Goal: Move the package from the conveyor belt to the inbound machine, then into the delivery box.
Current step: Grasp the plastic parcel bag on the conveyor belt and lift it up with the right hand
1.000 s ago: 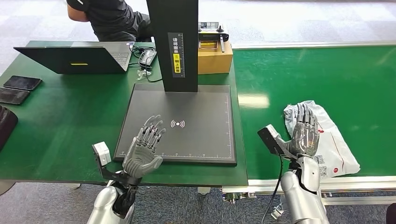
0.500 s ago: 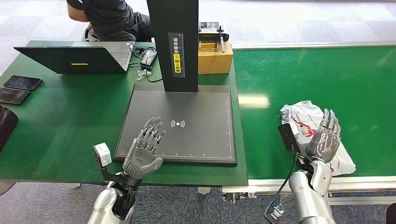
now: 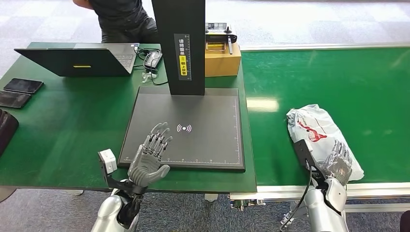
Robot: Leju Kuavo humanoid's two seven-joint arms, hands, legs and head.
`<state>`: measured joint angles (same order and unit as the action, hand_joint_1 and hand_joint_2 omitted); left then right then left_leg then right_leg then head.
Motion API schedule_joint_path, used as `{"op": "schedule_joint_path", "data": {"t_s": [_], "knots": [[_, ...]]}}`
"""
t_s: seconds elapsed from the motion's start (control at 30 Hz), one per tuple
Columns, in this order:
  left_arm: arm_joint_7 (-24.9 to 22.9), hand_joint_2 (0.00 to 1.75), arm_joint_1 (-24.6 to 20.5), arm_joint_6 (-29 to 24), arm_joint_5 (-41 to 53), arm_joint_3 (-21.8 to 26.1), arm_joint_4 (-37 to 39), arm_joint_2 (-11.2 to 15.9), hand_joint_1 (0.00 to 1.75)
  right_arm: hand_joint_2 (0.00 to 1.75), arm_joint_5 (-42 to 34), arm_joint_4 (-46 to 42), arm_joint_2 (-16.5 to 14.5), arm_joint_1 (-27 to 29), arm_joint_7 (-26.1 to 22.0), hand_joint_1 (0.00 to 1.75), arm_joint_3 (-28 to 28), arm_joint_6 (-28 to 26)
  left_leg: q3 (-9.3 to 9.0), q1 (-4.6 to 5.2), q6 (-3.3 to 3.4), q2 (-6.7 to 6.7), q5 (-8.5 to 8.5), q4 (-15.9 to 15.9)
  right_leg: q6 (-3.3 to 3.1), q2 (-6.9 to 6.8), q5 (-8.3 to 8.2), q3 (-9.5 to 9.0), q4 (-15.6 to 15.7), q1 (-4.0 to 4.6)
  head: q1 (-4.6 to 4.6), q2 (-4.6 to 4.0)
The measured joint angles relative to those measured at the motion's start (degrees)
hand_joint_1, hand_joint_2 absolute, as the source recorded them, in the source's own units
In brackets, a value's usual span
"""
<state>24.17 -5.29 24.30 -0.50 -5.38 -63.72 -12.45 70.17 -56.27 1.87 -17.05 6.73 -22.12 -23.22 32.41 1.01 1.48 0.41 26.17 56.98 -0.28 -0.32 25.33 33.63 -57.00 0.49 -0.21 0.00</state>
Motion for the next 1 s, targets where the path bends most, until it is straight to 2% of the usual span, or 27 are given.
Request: {"op": "schedule_joint_path", "data": {"t_s": [0.23,0.43,0.5,0.57,0.63,1.0], "knots": [[-0.15,1.75,-0.12,0.0,-0.04,0.0,0.19,0.15,0.0,1.75,3.42,3.19,-0.03,0.07,4.21,0.0,-0.88,4.56,-0.01,0.0,0.0,0.0,0.0,0.0,0.0,0.0,0.0,-0.01,0.0,0.0,-0.01,0.0],[-0.21,1.75,-0.4,-0.03,-0.1,0.0,0.74,0.31,0.0,1.75,-1.83,6.1,-0.03,-1.41,-0.19,0.0,-1.64,9.12,-0.11,-0.01,0.0,0.1,0.0,0.0,-0.01,0.08,-0.01,-0.09,0.0,0.02,0.01,0.0],[-0.21,1.75,-0.42,-0.13,-0.11,0.0,0.91,0.32,0.0,1.75,-2.09,6.74,-0.04,-1.72,-0.54,0.25,-1.67,8.71,-0.15,-0.01,0.0,0.11,0.0,0.0,0.0,0.09,-0.01,-0.14,0.0,0.01,0.01,0.0],[-0.21,1.75,-0.41,-0.26,-0.11,0.01,0.97,0.32,0.0,1.75,-1.86,7.31,-0.05,-1.93,-0.67,1.09,-1.54,7.94,-0.17,-0.01,0.0,0.1,0.0,0.0,0.0,0.08,-0.02,-0.17,0.0,0.01,0.01,0.0],[-0.21,1.75,-0.4,-0.37,-0.14,0.02,0.97,0.32,0.0,1.75,-1.6,7.78,-0.06,-2.01,-1.11,1.7,-1.24,7.36,-0.18,-0.01,0.0,0.09,0.0,0.0,0.01,0.07,-0.02,-0.19,0.0,0.01,0.01,0.0],[-0.37,1.75,-0.21,-0.9,-0.21,0.27,0.97,0.48,0.0,1.75,-4.27,8.61,-0.06,-2.32,-4.05,1.75,-0.38,4.68,-0.17,-0.01,0.0,0.07,-0.01,0.0,-0.01,0.05,-0.02,-0.18,0.0,0.01,-0.01,0.0]]}}
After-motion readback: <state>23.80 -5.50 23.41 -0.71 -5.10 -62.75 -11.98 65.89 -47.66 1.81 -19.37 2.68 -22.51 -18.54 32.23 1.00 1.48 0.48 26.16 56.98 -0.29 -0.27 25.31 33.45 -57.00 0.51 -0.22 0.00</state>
